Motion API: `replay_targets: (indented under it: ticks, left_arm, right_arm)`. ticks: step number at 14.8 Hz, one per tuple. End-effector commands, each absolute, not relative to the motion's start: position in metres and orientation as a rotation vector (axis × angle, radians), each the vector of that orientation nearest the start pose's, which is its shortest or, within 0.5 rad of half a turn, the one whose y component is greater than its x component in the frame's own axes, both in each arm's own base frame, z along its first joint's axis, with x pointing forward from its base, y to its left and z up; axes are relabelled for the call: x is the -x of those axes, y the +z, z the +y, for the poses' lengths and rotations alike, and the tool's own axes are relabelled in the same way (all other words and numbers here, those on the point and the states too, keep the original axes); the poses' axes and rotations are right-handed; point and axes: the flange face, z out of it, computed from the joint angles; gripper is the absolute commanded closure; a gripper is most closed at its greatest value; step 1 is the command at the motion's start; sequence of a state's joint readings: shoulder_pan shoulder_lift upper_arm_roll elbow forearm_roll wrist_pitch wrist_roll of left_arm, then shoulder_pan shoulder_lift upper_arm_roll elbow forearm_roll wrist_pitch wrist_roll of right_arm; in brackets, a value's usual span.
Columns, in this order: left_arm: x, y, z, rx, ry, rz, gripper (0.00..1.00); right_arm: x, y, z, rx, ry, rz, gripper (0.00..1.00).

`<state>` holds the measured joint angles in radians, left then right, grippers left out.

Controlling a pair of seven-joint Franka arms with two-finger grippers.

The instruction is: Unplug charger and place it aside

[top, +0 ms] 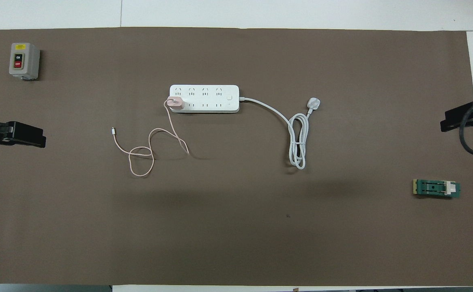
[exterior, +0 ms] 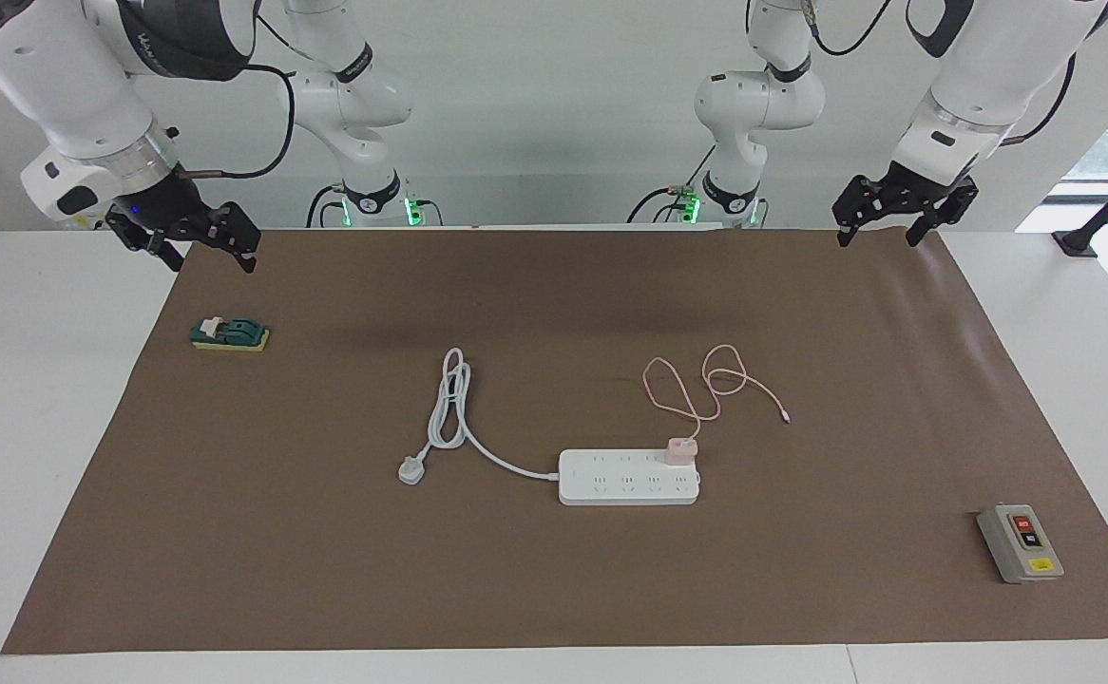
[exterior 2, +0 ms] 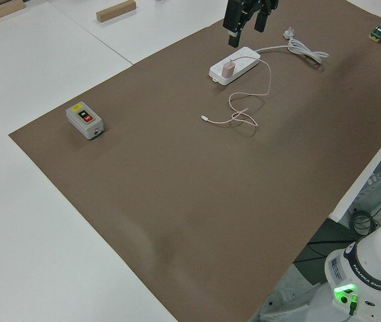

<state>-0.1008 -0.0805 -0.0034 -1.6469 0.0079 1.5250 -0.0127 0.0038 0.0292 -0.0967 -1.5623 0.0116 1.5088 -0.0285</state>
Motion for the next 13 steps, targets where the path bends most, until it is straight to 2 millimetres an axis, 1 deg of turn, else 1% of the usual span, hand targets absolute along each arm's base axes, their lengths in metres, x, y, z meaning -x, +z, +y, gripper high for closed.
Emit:
replay_targets:
  ticks: [1, 3, 6, 7, 9, 11, 12, 13]
  left_arm:
    - [-0.516, 0.631, -0.056, 3.121, 0.049, 0.179, 0.0]
    - [-0.516, 0.63, -0.056, 3.121, 0.052, 0.179, 0.0]
    - [-0.517, 0.63, -0.056, 3.123, 0.032, 0.163, 0.0]
    - [-0.518, 0.631, -0.058, 3.126, 0.02, 0.142, 0.0]
    - [-0.519, 0.631, -0.058, 3.129, 0.005, 0.044, 0.0]
    - [-0.521, 0.63, -0.061, 3.132, -0.012, -0.04, 0.0]
    - [-0.522, 0.628, -0.062, 3.13, -0.01, -0.129, 0.0]
    - [-0.525, 0.626, -0.07, 3.127, -0.017, -0.201, 0.0]
  right_arm:
    - [-0.555, 0.61, -0.052, 3.127, 0.117, 0.134, 0.0]
    - [-0.554, 0.61, -0.053, 3.135, 0.118, 0.135, 0.0]
    - [-0.552, 0.612, -0.065, 3.135, 0.111, 0.161, 0.0]
    - [-0.553, 0.612, -0.064, 3.136, 0.111, 0.116, 0.0]
    - [-0.55, 0.613, -0.063, 3.136, 0.104, -0.038, 0.0]
    - [-0.551, 0.616, -0.065, 3.135, 0.084, -0.036, 0.0]
    - [-0.551, 0.615, -0.065, 3.135, 0.088, -0.036, 0.0]
    - [-0.551, 0.615, -0.065, 3.126, 0.077, -0.034, 0.0]
